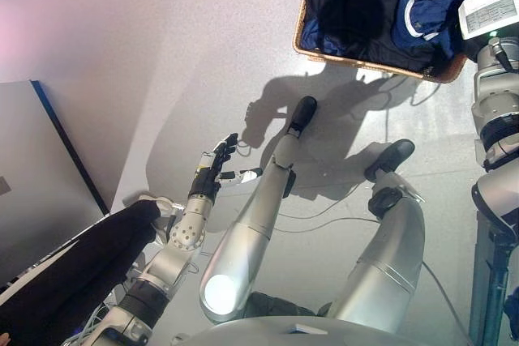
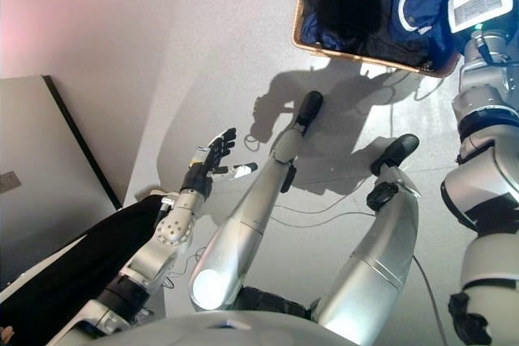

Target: Put the clothes in the basket into the washing machine.

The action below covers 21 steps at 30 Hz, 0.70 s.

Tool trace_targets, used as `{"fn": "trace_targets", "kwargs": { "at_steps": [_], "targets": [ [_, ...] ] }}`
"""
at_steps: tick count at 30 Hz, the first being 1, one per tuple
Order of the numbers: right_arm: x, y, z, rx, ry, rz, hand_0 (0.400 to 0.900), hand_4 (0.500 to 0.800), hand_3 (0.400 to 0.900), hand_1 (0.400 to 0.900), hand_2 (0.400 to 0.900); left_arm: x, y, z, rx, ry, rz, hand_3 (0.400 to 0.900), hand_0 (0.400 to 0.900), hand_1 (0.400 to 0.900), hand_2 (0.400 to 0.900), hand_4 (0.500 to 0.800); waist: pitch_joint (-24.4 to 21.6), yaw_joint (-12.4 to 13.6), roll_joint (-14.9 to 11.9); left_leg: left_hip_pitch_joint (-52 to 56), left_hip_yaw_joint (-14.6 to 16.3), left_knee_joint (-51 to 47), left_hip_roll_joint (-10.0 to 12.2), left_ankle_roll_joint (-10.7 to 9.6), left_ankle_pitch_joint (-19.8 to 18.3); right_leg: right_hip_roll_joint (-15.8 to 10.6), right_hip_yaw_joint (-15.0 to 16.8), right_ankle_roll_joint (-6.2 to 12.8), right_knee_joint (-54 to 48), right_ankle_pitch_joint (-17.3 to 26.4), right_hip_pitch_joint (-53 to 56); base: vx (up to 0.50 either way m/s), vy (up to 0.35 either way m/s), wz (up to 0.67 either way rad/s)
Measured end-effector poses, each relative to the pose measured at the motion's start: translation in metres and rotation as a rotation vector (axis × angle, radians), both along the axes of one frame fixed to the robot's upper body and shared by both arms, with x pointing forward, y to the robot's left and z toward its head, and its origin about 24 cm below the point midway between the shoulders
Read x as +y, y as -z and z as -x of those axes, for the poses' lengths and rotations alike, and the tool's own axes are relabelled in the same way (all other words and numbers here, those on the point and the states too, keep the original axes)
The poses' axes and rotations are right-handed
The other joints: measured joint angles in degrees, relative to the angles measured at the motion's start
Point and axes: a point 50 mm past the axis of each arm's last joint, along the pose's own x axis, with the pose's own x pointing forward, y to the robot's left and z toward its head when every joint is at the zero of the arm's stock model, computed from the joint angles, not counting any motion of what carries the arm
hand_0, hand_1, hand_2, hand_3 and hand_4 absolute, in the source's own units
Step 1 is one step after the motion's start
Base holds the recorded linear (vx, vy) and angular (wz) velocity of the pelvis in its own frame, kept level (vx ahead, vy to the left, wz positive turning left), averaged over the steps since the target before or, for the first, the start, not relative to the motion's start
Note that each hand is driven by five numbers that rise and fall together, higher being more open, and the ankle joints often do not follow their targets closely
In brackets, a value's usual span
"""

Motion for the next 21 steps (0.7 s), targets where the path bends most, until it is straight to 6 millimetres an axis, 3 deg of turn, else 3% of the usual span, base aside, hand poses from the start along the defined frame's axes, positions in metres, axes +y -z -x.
{"fn": "trace_targets", "kwargs": {
  "at_steps": [7, 10, 18, 21],
  "targets": [
    [0.002, -0.002, 0.0, -0.04, -0.026, -0.012, 0.4, 0.5, 0.4, 0.4, 0.4, 0.0, -0.002, -0.002, -0.013, -0.008, -0.003, 0.9, 0.9, 0.9, 0.9, 0.8, 0.0, -0.2, 0.0, 0.1, 0.1, 0.0, 0.1, 0.3, 0.2, 0.1, 0.0, -0.05, -0.1, 0.1, 0.1, 0.0, 0.004, -0.05],
    [0.01, -0.01, -0.002, -0.186, -0.093, -0.151, 0.4, 0.5, 0.4, 0.4, 0.4, 0.0, -0.004, -0.004, -0.023, -0.025, -0.005, 0.9, 0.9, 0.9, 0.9, 0.8, 0.0, -0.7, 0.0, 0.2, 0.5, 0.0, 0.6, 0.4, 0.2, 0.8, 0.0, -0.49, -1.3, 0.7, 0.7, 0.02, 0.006, -0.14],
    [0.054, -0.045, -0.006, -0.81, -0.419, -0.85, 0.4, 0.5, 0.4, 0.4, 0.4, -0.001, -0.019, -0.018, -0.088, -0.058, -0.007, 0.9, 0.9, 0.9, 0.9, 0.8, 0.0, -3.1, 0.0, 1.9, 2.6, -1.6, 3.1, 0.6, 0.2, 3.7, 0.5, -0.5, -6.4, 3.7, 3.0, 0.0, 0.02, -0.23],
    [0.068, -0.046, -0.005, -1.017, -0.515, -1.153, 0.4, 0.5, 0.4, 0.4, 0.4, -0.002, -0.019, -0.02, -0.078, -0.07, -0.009, 0.9, 0.9, 0.9, 0.9, 0.8, 0.0, -4.8, -0.1, 3.0, 4.1, -2.2, 3.7, 1.3, 0.2, 4.6, 1.7, -0.18, -8.7, 4.9, 4.0, 0.05, 0.03, -0.35]
  ]
}}
